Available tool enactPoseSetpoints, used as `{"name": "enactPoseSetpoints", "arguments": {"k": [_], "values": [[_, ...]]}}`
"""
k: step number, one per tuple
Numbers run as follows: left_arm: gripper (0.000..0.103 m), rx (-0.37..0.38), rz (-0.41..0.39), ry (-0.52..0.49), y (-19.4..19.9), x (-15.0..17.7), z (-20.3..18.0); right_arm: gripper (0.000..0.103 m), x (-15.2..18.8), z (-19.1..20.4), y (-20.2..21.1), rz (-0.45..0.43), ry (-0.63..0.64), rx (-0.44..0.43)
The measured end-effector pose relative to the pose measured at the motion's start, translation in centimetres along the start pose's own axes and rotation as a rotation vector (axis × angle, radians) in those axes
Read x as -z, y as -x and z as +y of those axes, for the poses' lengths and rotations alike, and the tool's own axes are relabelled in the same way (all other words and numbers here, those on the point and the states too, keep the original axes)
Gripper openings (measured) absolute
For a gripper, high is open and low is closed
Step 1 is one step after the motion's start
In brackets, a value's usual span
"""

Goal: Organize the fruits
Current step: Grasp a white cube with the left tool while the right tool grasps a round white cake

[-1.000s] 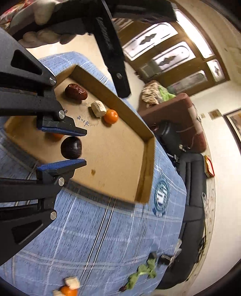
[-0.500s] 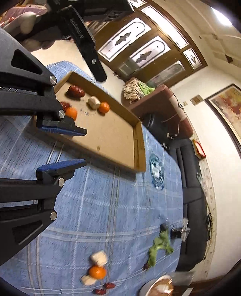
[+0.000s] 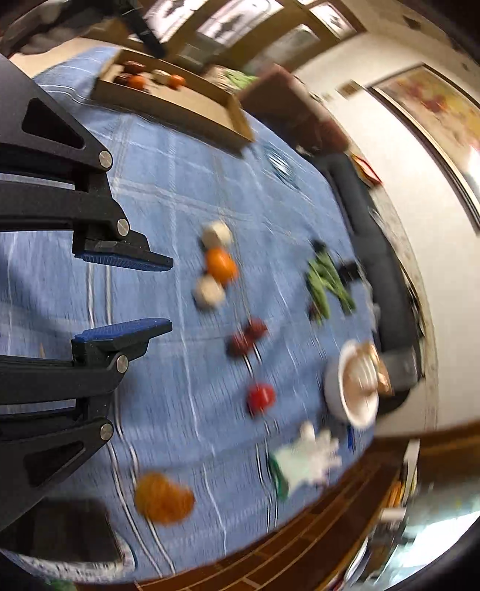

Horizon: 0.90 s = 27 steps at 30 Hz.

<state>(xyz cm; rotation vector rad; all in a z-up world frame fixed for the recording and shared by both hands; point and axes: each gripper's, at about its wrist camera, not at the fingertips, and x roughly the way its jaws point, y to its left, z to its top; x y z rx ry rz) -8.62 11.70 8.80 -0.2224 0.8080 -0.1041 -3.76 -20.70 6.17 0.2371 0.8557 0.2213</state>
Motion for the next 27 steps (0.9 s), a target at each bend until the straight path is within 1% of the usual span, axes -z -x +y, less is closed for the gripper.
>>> {"name": "enactPoseSetpoints", "arguments": {"k": [3, 5, 8, 12, 14, 18, 22, 24, 25, 26, 27], "values": [[0.08, 0.005, 0.028, -0.026, -2.0, -0.3, -1.6, 0.029, -0.4, -0.9, -0.9, 0.006, -0.02, -0.01], [0.08, 0.006, 0.041, -0.053, -3.4, -0.6, -2.8, 0.029, -0.7, -0.5, -2.5, 0.028, -0.007, -0.025], [0.08, 0.011, 0.06, -0.084, -5.2, -1.1, -4.2, 0.029, -1.0, 1.2, -5.6, 0.068, 0.049, -0.039], [0.08, 0.004, 0.073, -0.14, -7.7, -2.2, -5.9, 0.029, -1.4, 2.5, -8.8, 0.082, 0.155, 0.007], [0.08, 0.002, 0.075, -0.17, -9.1, -2.9, -6.7, 0.029, -1.7, 2.8, -9.9, 0.084, 0.175, 0.01], [0.08, 0.026, 0.078, -0.223, -11.6, -3.8, -8.2, 0.029, -2.1, 2.6, -10.8, 0.063, 0.17, -0.003], [0.08, 0.045, 0.115, -0.281, -14.7, -3.7, -9.9, 0.029, -2.0, 2.2, -11.1, 0.052, 0.16, -0.021], [0.08, 0.06, 0.13, -0.326, -16.1, -3.4, -11.0, 0.029, -1.9, 2.3, -11.1, 0.049, 0.166, -0.026], [0.079, 0.062, 0.133, -0.34, -16.3, -3.3, -11.2, 0.029, -1.9, 2.2, -11.1, 0.047, 0.163, -0.03], [0.076, 0.069, 0.134, -0.355, -16.8, -3.2, -11.6, 0.028, -1.9, 2.1, -11.1, 0.046, 0.157, -0.03], [0.076, 0.072, 0.136, -0.357, -17.0, -3.3, -11.7, 0.028, -2.0, 1.8, -11.0, 0.044, 0.141, -0.044]]}}
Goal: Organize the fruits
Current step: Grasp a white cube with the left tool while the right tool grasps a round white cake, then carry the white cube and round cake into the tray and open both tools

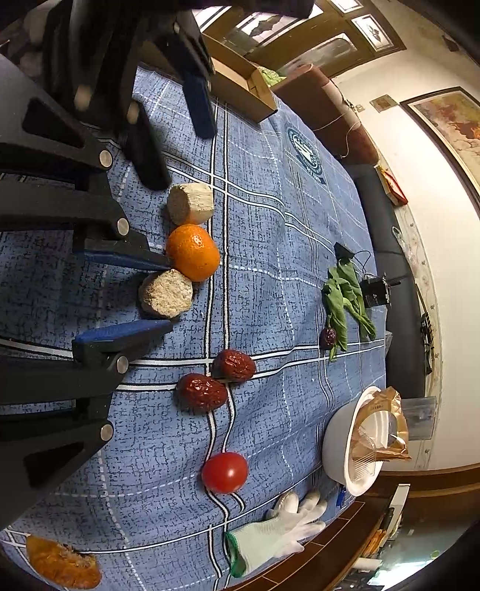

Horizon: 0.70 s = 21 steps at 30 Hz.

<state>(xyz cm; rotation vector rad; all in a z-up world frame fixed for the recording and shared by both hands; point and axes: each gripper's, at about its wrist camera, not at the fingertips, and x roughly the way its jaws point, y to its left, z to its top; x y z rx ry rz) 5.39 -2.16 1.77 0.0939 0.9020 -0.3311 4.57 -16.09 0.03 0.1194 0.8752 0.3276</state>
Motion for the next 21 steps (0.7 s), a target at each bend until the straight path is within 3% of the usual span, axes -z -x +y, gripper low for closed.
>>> {"name": "enactPoseSetpoints", "arguments": {"k": [8, 10, 12, 16, 21], "values": [[0.075, 0.037, 0.021, 0.027, -1.9, -0.7, 0.2, 0.028, -0.1, -1.6, 1.0, -0.031, -0.083, -0.04], [0.066, 0.059, 0.018, 0.035, -1.8, -0.6, 0.1, 0.028, -0.2, -2.0, 1.4, -0.046, -0.099, -0.047], [0.035, 0.093, 0.014, 0.047, -1.7, -0.6, 0.1, 0.028, -0.2, -2.1, 1.5, -0.054, -0.105, -0.046], [0.034, 0.089, 0.015, 0.067, -1.1, -0.5, 0.0, 0.028, -0.2, -2.0, 1.7, -0.063, -0.107, -0.04], [0.034, 0.094, -0.033, 0.145, 2.7, 0.4, 1.2, 0.028, -0.2, -1.7, 2.1, -0.084, -0.098, -0.039]]}}
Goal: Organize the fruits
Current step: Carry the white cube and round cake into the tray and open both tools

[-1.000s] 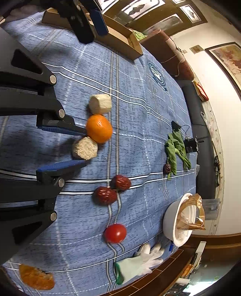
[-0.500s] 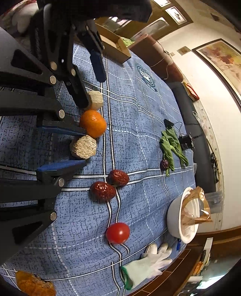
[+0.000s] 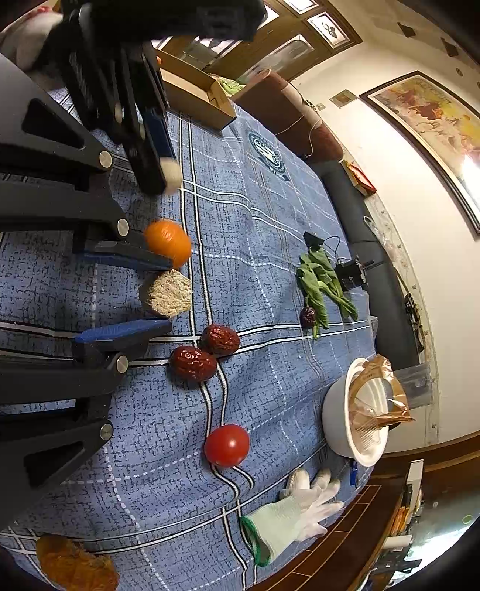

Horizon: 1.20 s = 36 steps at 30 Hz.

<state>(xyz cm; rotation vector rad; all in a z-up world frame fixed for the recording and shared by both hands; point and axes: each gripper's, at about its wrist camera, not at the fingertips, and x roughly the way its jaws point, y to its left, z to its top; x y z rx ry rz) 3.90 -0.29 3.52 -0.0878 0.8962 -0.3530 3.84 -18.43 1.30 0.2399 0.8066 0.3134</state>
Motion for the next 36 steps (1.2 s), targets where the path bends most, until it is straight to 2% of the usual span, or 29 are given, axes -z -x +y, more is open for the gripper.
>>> {"name": "enactPoseSetpoints", "arguments": {"k": [4, 7, 8, 12, 18, 22, 25, 27, 32, 36], "values": [[0.034, -0.031, -0.052, 0.049, 4.5, 0.8, 1.7, 0.028, 0.2, 0.8, 0.0, -0.005, 0.036, 0.017], [0.034, -0.092, -0.089, 0.092, 8.6, 1.7, 4.5, 0.028, 0.2, 2.2, 0.3, 0.011, 0.05, 0.007], [0.034, -0.136, -0.105, 0.107, 10.3, 2.1, 6.0, 0.029, 0.2, 2.6, 0.5, 0.01, 0.06, 0.002], [0.035, -0.278, -0.131, 0.164, 14.7, 3.7, 11.6, 0.029, 0.2, 7.4, 2.4, -0.001, 0.153, -0.037], [0.035, -0.377, -0.094, 0.298, 16.8, 6.1, 19.6, 0.029, 0.5, 17.2, 2.0, 0.049, 0.279, -0.17], [0.035, -0.395, -0.061, 0.332, 16.3, 7.1, 22.2, 0.03, 1.8, 24.1, -0.8, 0.119, 0.344, -0.257], [0.035, -0.375, -0.033, 0.362, 15.3, 7.5, 23.8, 0.03, 3.3, 28.2, -3.2, 0.168, 0.406, -0.274], [0.035, -0.365, -0.042, 0.361, 15.2, 7.7, 24.1, 0.03, 4.5, 30.1, -5.0, 0.199, 0.44, -0.27], [0.035, -0.314, -0.05, 0.377, 15.4, 7.8, 24.3, 0.031, 6.2, 32.2, -7.7, 0.234, 0.498, -0.244], [0.041, -0.274, -0.077, 0.409, 16.2, 8.3, 24.8, 0.031, 6.7, 32.4, -8.3, 0.245, 0.51, -0.238]]}}
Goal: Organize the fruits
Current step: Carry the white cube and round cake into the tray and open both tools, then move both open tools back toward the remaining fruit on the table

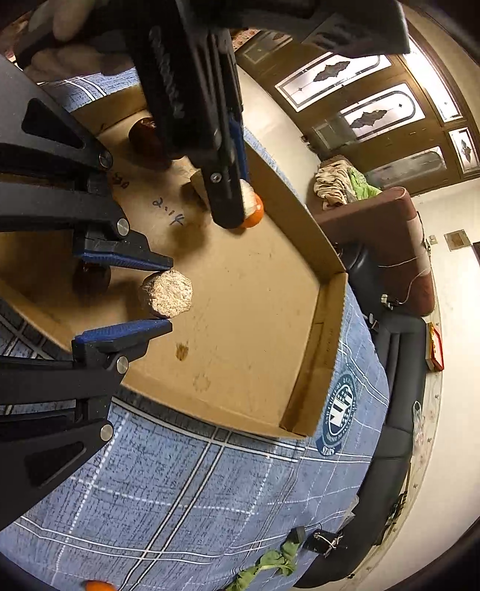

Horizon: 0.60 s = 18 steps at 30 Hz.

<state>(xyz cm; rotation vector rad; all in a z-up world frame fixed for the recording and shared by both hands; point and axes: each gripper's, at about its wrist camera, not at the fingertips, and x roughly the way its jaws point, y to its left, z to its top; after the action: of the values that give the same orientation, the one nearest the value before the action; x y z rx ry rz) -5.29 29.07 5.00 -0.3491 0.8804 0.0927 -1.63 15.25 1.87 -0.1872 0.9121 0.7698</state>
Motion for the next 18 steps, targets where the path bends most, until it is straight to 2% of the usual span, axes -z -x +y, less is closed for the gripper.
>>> {"name": "enactPoseSetpoints", "arguments": {"k": [4, 7, 9, 10, 11, 15, 18], "values": [[0.047, 0.041, -0.031, 0.052, 1.5, 0.0, 0.7, 0.033, 0.0, 0.4, 0.3, -0.01, 0.009, 0.004], [0.057, 0.051, -0.078, 0.085, 3.3, 0.3, 0.9, 0.033, 0.1, 0.2, 1.3, -0.031, -0.011, -0.01], [0.07, 0.038, -0.122, 0.104, 4.9, 0.6, 1.0, 0.033, 0.1, -0.3, 2.4, -0.053, -0.036, -0.026], [0.081, 0.023, -0.144, 0.116, 5.8, 0.8, 1.0, 0.033, 0.3, -0.5, 3.0, -0.065, -0.049, -0.035], [0.086, 0.016, -0.167, 0.123, 6.5, 1.0, 1.0, 0.033, 0.4, -0.8, 3.7, -0.077, -0.061, -0.04], [0.087, 0.062, -0.263, 0.149, 9.5, 2.5, 0.5, 0.034, 1.1, -1.8, 6.4, -0.118, -0.104, -0.035], [0.087, 0.056, -0.299, 0.138, 10.6, 3.3, -0.7, 0.041, 1.6, -2.4, 8.4, -0.133, -0.114, 0.016]]}}
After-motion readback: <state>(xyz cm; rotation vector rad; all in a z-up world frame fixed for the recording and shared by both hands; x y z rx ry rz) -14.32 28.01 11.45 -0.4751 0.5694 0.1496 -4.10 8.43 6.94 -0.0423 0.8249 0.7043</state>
